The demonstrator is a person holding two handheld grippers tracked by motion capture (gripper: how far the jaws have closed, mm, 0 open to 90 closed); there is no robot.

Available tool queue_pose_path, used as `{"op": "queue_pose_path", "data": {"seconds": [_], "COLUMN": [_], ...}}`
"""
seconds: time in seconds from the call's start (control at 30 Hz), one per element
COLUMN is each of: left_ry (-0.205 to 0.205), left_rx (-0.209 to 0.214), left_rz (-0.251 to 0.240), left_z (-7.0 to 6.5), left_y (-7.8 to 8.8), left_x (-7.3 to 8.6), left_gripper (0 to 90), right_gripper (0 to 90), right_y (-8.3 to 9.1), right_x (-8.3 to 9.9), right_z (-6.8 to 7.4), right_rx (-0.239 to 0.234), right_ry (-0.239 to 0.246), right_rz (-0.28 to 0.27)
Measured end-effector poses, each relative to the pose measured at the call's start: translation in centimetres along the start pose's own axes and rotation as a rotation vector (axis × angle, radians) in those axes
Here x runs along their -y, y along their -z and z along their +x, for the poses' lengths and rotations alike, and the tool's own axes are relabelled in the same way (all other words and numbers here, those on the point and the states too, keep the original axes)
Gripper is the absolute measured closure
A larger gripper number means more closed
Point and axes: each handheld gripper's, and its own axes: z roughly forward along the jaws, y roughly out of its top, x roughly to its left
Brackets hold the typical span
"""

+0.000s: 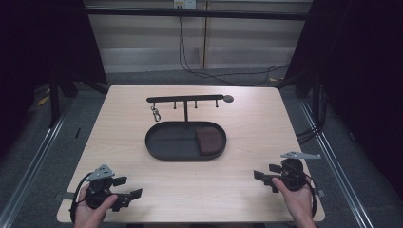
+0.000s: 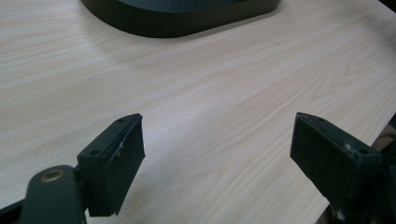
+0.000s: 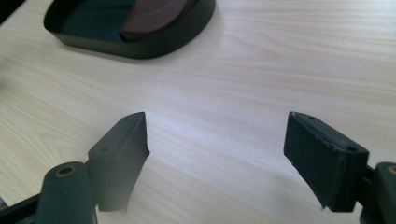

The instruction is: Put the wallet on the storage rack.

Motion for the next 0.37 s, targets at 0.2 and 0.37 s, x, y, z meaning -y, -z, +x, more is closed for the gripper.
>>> {"op": "queue_pose_path", "data": {"seconds": [0.2,0.37], "left_ry": [0.009,0.011], "left_rx": [0.001,0.007], "left_rz": [-0.001,-0.009], "left_z": [0.0,0.1], "left_y": [0.0,0.1], "left_x": [0.0,0.0], "left_gripper": [17.5,17.5], "right_gripper": [21.5,21.1], "right_y": [0.5,0.5], "right_x": [1.7,2.6], "right_z": [-0.5,-0.8], "right_rx": [0.018,0.047], "right_ry": [-0.016,-0.023], "right_rz": [-0.018,-0.017]}}
